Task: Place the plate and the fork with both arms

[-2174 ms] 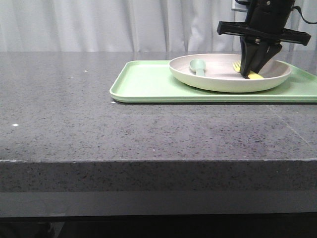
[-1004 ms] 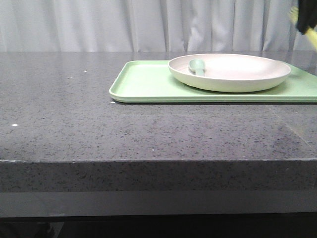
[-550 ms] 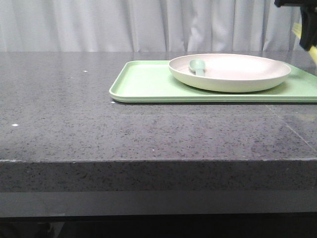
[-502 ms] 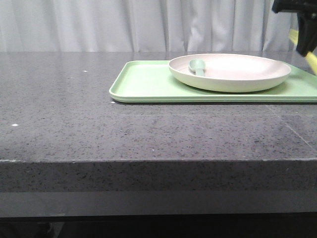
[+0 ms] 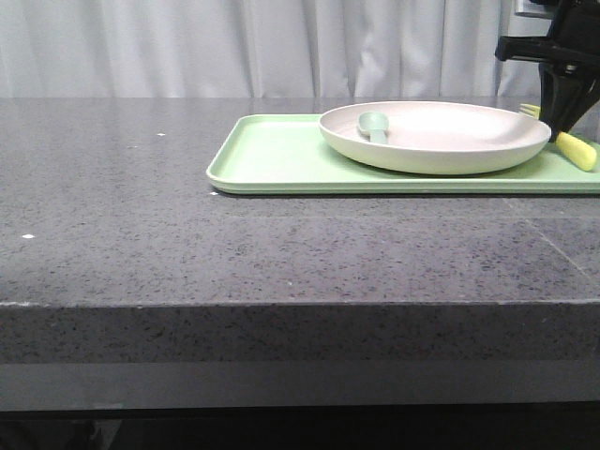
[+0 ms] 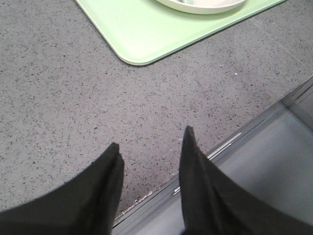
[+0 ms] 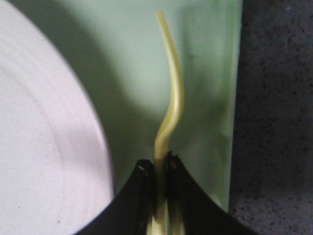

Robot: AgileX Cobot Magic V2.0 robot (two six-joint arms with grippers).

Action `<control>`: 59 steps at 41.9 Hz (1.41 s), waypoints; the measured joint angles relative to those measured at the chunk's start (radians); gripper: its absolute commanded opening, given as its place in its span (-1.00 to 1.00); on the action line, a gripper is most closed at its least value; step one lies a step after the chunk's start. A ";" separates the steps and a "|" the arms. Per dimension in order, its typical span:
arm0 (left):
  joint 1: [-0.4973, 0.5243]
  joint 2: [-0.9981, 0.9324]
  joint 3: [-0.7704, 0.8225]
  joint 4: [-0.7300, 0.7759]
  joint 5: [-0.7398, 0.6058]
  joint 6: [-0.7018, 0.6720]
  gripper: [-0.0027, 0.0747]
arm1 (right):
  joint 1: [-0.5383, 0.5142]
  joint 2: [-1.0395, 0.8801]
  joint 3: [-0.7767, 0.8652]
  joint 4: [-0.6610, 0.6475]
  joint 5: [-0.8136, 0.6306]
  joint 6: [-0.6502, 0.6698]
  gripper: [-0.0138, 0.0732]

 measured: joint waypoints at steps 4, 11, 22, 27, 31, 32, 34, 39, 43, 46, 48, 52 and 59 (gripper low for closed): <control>0.000 0.000 0.000 0.000 0.000 0.000 -0.20 | 0.000 0.000 0.000 0.000 0.000 -0.002 -0.28; 0.000 0.000 0.000 0.000 0.000 0.000 -0.20 | 0.000 0.006 0.000 0.000 0.000 -0.002 -0.26; 0.000 0.000 0.000 0.000 0.000 0.000 -0.20 | 0.000 0.008 0.000 -0.005 0.000 -0.008 -0.26; 0.000 0.000 0.000 0.000 0.000 0.000 -0.20 | 0.000 0.008 0.000 -0.026 0.000 -0.008 -0.26; 0.000 0.000 0.000 0.000 0.000 0.000 -0.20 | 0.000 0.002 0.000 -0.034 0.000 -0.002 -0.26; 0.000 0.000 0.000 0.000 0.000 0.000 -0.20 | 0.000 -0.001 0.000 -0.034 0.000 -0.002 -0.26; 0.000 0.000 0.000 0.000 0.000 0.000 -0.20 | 0.000 -0.013 0.000 -0.036 0.000 -0.002 -0.26; 0.000 0.000 0.000 0.000 0.000 0.000 -0.20 | 0.000 -0.053 0.000 -0.036 0.000 -0.002 -0.26; 0.000 0.000 0.000 0.000 0.000 0.000 -0.20 | 0.000 -0.103 0.000 -0.036 0.000 -0.002 -0.26; 0.000 0.000 0.000 0.000 0.000 0.000 -0.20 | 0.000 -0.145 0.000 -0.036 0.000 -0.002 -0.26; 0.000 0.000 0.000 0.000 0.000 0.000 -0.20 | 0.000 -0.173 0.000 -0.032 0.000 -0.002 -0.26; 0.000 0.000 0.000 0.000 0.000 0.000 -0.20 | 0.000 -0.255 0.019 -0.012 0.000 -0.008 -0.26; 0.000 0.000 0.000 0.000 0.000 0.000 -0.20 | 0.011 -0.440 0.144 0.015 0.002 -0.008 -0.27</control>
